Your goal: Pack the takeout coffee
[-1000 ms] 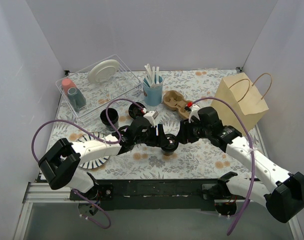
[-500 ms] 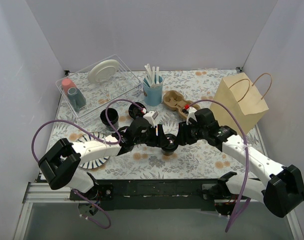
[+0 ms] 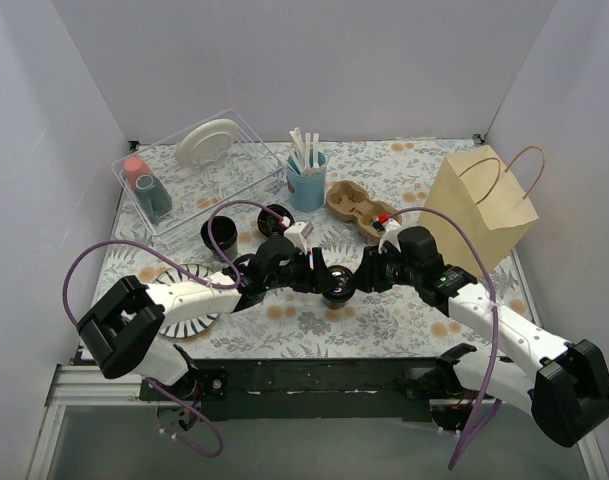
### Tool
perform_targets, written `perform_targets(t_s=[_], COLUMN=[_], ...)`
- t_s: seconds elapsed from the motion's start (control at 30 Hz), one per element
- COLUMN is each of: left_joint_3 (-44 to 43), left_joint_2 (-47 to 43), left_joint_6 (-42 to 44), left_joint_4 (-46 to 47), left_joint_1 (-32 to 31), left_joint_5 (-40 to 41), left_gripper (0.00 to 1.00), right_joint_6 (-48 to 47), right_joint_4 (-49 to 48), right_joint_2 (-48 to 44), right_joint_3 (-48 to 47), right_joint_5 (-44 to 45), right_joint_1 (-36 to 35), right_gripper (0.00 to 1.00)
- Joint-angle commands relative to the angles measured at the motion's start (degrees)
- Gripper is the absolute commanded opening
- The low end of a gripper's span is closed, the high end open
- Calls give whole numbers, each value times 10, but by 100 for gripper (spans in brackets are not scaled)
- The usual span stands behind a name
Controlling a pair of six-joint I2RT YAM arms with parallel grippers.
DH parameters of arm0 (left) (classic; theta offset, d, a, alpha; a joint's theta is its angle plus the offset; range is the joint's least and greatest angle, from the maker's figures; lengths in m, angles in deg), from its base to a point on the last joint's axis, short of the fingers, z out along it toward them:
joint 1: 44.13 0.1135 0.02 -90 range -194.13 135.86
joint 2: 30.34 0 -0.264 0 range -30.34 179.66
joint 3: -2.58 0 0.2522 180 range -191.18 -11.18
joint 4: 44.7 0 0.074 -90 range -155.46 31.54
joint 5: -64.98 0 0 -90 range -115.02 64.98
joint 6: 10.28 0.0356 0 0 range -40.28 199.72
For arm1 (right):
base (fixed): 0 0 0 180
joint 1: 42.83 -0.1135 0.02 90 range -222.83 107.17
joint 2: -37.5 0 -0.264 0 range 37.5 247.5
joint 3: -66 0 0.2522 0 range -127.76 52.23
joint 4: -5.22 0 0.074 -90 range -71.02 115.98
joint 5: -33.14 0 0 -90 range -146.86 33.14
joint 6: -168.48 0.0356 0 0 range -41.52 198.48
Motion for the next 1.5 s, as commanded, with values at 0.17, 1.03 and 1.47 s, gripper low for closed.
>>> perform_targets(t_s=[0.17, 1.03, 1.47], left_joint_3=[31, -25, -11], left_joint_2=[27, 77, 100], left_joint_6=[34, 87, 71], left_joint_4=[-92, -143, -120], left_joint_1=[7, 28, 28], left_joint_5=[3, -47, -57], left_gripper=[49, 50, 50], right_joint_6=[6, -32, -9], right_joint_4=[49, 86, 24], right_joint_2=[-22, 15, 27], right_joint_3=[-5, -58, 43], right_joint_5=[-10, -47, -72], right_joint_1=[6, 75, 75], right_gripper=[42, 38, 28])
